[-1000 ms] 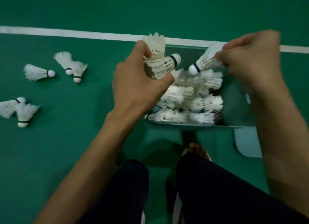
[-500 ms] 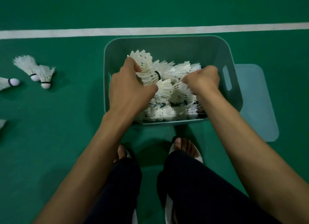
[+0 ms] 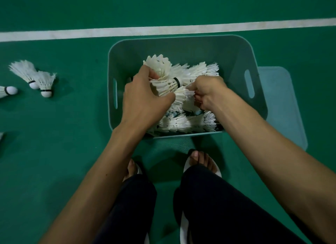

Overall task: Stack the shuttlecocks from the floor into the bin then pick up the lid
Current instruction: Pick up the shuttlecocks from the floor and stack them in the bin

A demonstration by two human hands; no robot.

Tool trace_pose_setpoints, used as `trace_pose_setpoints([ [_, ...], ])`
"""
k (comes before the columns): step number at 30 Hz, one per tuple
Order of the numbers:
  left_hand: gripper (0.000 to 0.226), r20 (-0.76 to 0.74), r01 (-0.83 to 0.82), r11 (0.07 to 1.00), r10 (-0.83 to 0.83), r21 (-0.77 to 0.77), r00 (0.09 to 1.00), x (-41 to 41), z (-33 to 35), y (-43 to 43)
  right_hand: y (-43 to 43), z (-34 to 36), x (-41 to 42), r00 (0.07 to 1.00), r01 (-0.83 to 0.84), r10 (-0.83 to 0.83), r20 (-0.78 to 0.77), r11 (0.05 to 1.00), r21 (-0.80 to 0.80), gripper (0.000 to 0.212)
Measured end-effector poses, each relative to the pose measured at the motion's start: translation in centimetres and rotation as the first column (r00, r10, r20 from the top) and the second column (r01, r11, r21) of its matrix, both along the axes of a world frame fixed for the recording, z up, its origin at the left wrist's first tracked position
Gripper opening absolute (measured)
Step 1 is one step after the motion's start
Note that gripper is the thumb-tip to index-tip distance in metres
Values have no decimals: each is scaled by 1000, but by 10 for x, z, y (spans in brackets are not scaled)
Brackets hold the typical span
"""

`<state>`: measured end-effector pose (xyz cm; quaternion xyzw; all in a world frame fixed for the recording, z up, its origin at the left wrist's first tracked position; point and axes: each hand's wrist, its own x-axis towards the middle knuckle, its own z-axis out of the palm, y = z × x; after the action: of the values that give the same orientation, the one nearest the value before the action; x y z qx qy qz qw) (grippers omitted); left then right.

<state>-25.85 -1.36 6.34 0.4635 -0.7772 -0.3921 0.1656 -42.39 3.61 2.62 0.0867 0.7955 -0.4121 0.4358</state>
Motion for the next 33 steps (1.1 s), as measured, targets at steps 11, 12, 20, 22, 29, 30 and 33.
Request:
trace_pose_setpoints([
  [11, 32, -55, 61, 998, -60, 19, 997, 9, 4, -2, 32, 38, -3, 770, -317, 406, -492, 913, 256, 5],
  [12, 32, -41, 89, 996, -89, 8, 995, 10, 5, -3, 39, 45, 0, 675, -345, 422, -605, 906, 246, 10],
  [20, 32, 25, 359, 931, -361, 72, 932, 6, 15, -6, 43, 70, 1, 278, -893, 681, -677, 444, 80, 31],
  [22, 34, 15, 378, 921, -381, 98, 924, 8, 13, -7, 37, 67, -1, 210, -910, 727, -654, 391, 142, 14],
  [29, 57, -27, 212, 974, -211, 78, 977, 15, 12, -8, 49, 75, -11, 254, -497, 507, -824, 799, 339, 15],
  [30, 45, 6, 195, 979, -196, 55, 981, 14, 12, -10, 53, 76, -11, 298, -409, 484, -823, 844, 348, 17],
  [33, 28, -2, 121, 992, -121, 46, 993, 15, 11, -10, 61, 66, -11, 396, -245, 558, -730, 830, 501, 21],
])
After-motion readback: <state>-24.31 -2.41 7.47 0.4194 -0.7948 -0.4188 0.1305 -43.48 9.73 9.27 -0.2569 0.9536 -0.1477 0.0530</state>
